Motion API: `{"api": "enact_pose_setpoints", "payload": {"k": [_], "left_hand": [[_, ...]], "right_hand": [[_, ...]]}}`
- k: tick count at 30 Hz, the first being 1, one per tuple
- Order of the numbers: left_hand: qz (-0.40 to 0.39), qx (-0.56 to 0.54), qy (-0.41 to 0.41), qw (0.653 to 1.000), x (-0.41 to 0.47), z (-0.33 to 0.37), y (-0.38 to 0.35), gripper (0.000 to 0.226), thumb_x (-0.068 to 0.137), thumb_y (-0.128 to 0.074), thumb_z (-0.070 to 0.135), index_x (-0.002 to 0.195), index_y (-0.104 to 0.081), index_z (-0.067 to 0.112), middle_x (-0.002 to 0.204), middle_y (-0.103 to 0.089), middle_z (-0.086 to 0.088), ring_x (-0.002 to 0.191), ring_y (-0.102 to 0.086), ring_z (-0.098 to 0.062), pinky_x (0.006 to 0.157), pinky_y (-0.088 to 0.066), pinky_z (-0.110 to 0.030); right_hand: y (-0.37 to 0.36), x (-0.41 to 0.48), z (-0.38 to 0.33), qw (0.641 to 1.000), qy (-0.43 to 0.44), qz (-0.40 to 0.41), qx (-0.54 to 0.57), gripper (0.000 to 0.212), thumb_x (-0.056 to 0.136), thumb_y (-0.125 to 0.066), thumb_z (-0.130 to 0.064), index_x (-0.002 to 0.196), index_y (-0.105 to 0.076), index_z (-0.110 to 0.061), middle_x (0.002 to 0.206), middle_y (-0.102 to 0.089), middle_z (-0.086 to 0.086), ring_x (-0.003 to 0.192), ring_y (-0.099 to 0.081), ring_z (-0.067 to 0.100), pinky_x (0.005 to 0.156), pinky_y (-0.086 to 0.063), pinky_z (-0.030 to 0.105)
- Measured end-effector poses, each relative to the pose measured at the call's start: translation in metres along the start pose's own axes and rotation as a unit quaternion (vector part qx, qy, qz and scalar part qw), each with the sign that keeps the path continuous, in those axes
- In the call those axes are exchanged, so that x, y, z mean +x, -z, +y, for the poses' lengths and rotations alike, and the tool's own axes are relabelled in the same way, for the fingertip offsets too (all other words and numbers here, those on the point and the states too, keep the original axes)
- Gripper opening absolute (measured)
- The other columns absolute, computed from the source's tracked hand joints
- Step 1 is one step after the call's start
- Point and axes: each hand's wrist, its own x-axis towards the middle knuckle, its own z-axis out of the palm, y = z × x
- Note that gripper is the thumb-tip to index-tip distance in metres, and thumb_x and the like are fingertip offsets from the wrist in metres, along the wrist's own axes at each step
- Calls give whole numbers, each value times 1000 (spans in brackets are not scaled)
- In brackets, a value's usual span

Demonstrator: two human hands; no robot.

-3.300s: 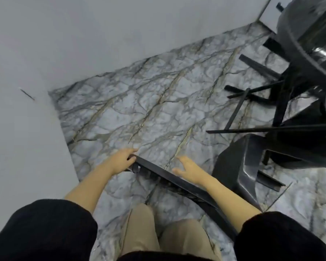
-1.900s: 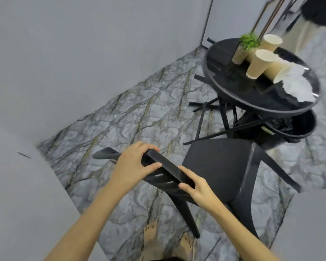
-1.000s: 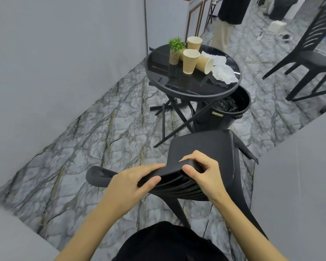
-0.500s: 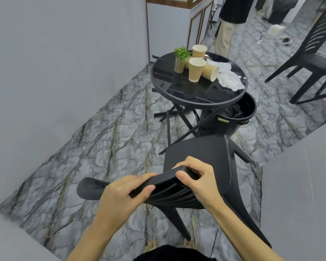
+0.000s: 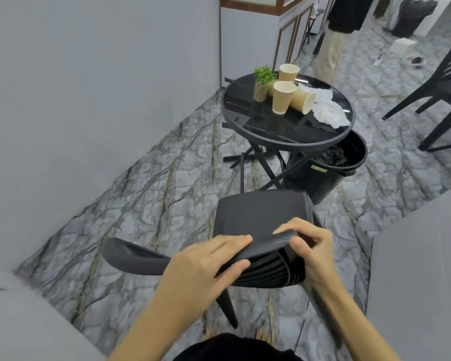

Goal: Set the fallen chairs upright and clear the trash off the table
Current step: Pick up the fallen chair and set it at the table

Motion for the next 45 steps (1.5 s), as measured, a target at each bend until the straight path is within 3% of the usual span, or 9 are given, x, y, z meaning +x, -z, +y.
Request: {"api": "enact_pose_setpoints", "payload": {"k": [3, 8, 15, 19, 22, 26, 30, 33, 45], "left_hand": [[-14, 1, -1, 1000, -14, 0, -4, 44, 94, -28, 53, 113, -63, 33, 114, -65, 20, 106, -55, 6, 89, -44, -13], [-37, 9, -4, 999, -35, -15, -10, 54, 95, -19, 53, 100, -69, 31, 94, -69, 23, 95, -55, 6, 85, -39, -14], [-27, -96, 64, 993, -40, -76, -23, 55, 89, -20, 65, 102, -62, 33, 111, -47, 54, 115, -41, 21, 101, -25, -4], [-29, -154, 84, 984, -29, -95, -50, 57, 84, -24, 71, 104, -62, 33, 115, -49, 48, 114, -46, 14, 96, -34, -10], [-57, -306, 161, 936, -21, -80, -73, 50, 70, -41, 80, 102, -59, 46, 111, -63, 29, 106, -56, 4, 87, -43, -9], [-61, -433, 174, 882, -13, -61, -109, 62, 66, -57, 71, 105, -61, 23, 106, -70, 5, 111, -59, -13, 90, -50, -20], [-25, -462, 196, 865, 0, -43, -126, 18, 65, -57, 42, 73, -65, 28, 76, -70, 8, 79, -64, -10, 72, -52, -21], [-25, -466, 193, 863, 8, -32, -135, 18, 65, -58, 40, 70, -63, 24, 71, -66, 4, 71, -59, -17, 68, -46, -32], [66, -535, 221, 813, 93, -26, -129, 17, 56, -59, 39, 64, -61, 24, 64, -61, 8, 61, -55, -6, 57, -46, -16]], "right_hand": [[30, -25, 2, 1000, -21, 4, 23, 47, 60, -67, -69, 69, -72, -23, 65, -63, -4, 61, -54, 13, 59, -40, 19], [69, -58, -4, 997, -68, 2, -28, 47, 61, -66, -71, 75, -74, -26, 71, -66, -7, 67, -56, 13, 64, -43, 19], [125, -99, 3, 987, -114, 105, -34, 66, 45, -63, -83, 77, -71, -25, 73, -71, -11, 70, -63, 8, 66, -49, 18], [158, -118, 10, 978, -129, 164, -9, 69, 42, -63, -84, 80, -70, -28, 75, -71, -10, 73, -65, 9, 69, -53, 20], [176, -127, 14, 970, -138, 198, 0, 66, 43, -61, -85, 80, -70, -32, 75, -71, -14, 76, -65, 2, 73, -53, 16], [194, -134, 19, 957, -159, 241, 11, 63, 34, -54, -92, 67, -71, -41, 66, -69, -23, 71, -61, -10, 71, -47, 7], [214, -150, 27, 939, -147, 306, 57, 39, 91, -36, -42, 69, -64, -29, 68, -67, -14, 72, -61, 1, 66, -49, 9], [224, -158, 37, 930, -159, 321, 88, 58, 91, -15, -9, 61, -60, -28, 61, -63, -13, 65, -58, 1, 61, -46, 6], [268, -54, 39, 941, -144, 289, 97, 42, 86, -27, -19, 60, -59, -28, 60, -61, -13, 59, -56, 0, 52, -43, 8]]}}
